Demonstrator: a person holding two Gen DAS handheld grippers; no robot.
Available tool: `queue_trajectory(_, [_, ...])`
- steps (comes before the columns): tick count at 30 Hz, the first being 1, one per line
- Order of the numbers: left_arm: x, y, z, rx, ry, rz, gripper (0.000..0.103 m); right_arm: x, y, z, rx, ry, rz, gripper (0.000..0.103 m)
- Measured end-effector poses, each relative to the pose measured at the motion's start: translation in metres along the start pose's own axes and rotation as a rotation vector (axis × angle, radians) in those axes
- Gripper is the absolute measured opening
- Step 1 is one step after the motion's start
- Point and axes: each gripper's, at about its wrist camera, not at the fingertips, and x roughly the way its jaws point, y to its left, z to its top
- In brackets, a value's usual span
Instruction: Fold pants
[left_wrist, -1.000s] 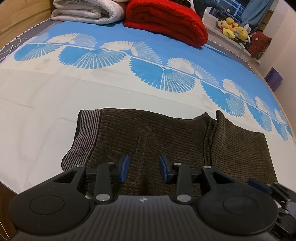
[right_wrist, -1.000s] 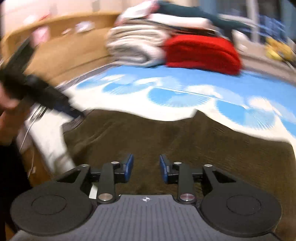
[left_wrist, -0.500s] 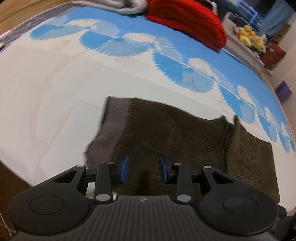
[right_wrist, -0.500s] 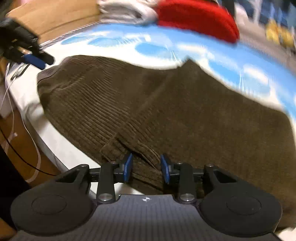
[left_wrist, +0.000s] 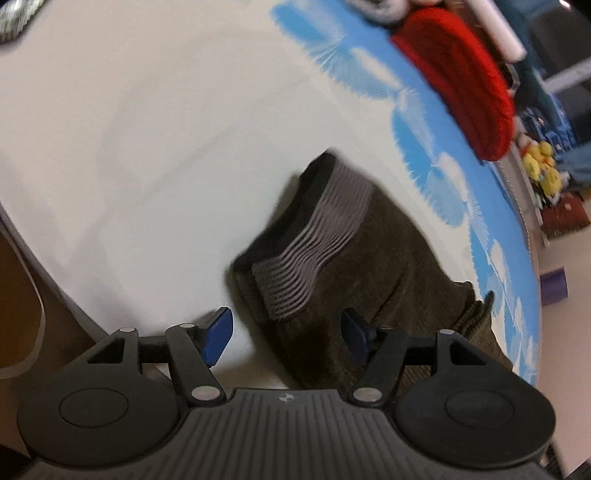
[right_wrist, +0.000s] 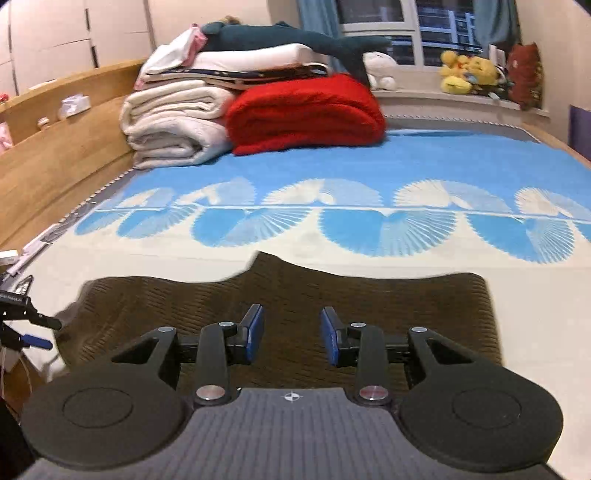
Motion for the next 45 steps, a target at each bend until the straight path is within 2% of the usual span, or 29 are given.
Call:
queue_trajectory(3, [0.014,-0.003,0.001,-0.043,-0.007,-0.014,0.071,0.007,-0.017,-0.023,0.029,0.045,-0.023,0.036])
queue_trajectory(6, [0.023,-0.016,-0.003,-0.003,-0.037,0.002,0.077,0.011,-0.025,-0.035,0.058,0.100,-0.043,0.036])
queue_trajectory(8, [0.026,-0.028,-0.007,0.056,-0.065,0.048,0.077,0.011,-0.027,-0.040,0.059,0.116,-0.053,0.036])
queue_trajectory(9, [0.027,-0.034,-0.010,0.082,-0.082,0.075,0.073,0.011,-0.029,-0.042,0.056,0.131,-0.068,0.036])
queue_trajectory(10, [0.027,-0.038,-0.014,0.106,-0.105,0.104,0.064,0.012,-0.034,-0.045,0.056,0.146,-0.085,0.036])
queue_trajectory(11, [0.027,-0.040,-0.017,0.113,-0.123,0.117,0.061,0.010,-0.036,-0.047,0.060,0.162,-0.097,0.036])
queue_trajectory(13, [0.021,-0.046,-0.023,0.130,-0.166,0.142,0.041,0.012,-0.048,-0.053,0.073,0.208,-0.152,0.036])
queue_trajectory(16, [0.004,-0.074,-0.035,0.236,-0.263,0.189,0.028,0.008,-0.069,-0.060,0.143,0.267,-0.226,0.036])
queue_trajectory(18, [-0.010,-0.106,-0.042,0.315,-0.322,0.210,0.026,0.005,-0.083,-0.063,0.225,0.273,-0.200,0.036])
queue_trajectory(21, [-0.034,-0.174,-0.057,0.441,-0.398,0.164,0.025,-0.004,-0.092,-0.061,0.269,0.247,-0.187,0.035])
queue_trajectory(24, [-0.053,-0.268,-0.093,0.634,-0.460,0.082,0.024,-0.025,-0.110,-0.053,0.332,0.124,-0.185,0.035])
queue_trajectory(26, [-0.057,-0.329,-0.129,0.763,-0.476,0.010,0.023,-0.042,-0.129,-0.050,0.396,0.019,-0.184,0.035])
queue_trajectory(29, [-0.042,-0.415,-0.202,0.960,-0.436,-0.084,0.022,-0.065,-0.158,-0.051,0.462,-0.122,-0.248,0.036])
queue_trajectory(32, [0.003,-0.469,-0.285,1.152,-0.336,-0.109,0.024,-0.083,-0.188,-0.059,0.542,-0.208,-0.286,0.037])
queue_trajectory(33, [0.026,-0.479,-0.314,1.224,-0.293,-0.103,0.030,-0.087,-0.199,-0.064,0.587,-0.222,-0.281,0.038])
queue_trajectory(35, [0.071,-0.482,-0.358,1.341,-0.115,-0.082,0.039,-0.091,-0.217,-0.073,0.660,-0.233,-0.267,0.038])
queue_trajectory(36, [0.087,-0.479,-0.373,1.385,-0.015,-0.087,0.040,-0.092,-0.224,-0.077,0.687,-0.235,-0.261,0.038])
queue_trajectory(37, [0.090,-0.473,-0.381,1.394,0.003,-0.105,0.041,-0.093,-0.230,-0.080,0.713,-0.233,-0.253,0.038])
queue_trajectory(38, [0.087,-0.466,-0.382,1.387,-0.029,-0.130,0.044,-0.093,-0.236,-0.083,0.732,-0.226,-0.245,0.038])
queue_trajectory(39, [0.082,-0.458,-0.378,1.375,-0.051,-0.158,0.052,-0.096,-0.239,-0.086,0.745,-0.220,-0.236,0.039])
queue_trajectory(41, [0.072,-0.442,-0.358,1.331,-0.079,-0.189,0.055,-0.093,-0.243,-0.089,0.763,-0.201,-0.194,0.042])
queue_trajectory(42, [0.068,-0.433,-0.346,1.305,-0.097,-0.187,0.055,-0.089,-0.244,-0.089,0.767,-0.189,-0.161,0.048])
queue_trajectory(45, [0.064,-0.407,-0.305,1.230,-0.142,-0.127,0.053,-0.075,-0.243,-0.088,0.762,-0.133,-0.051,0.055])
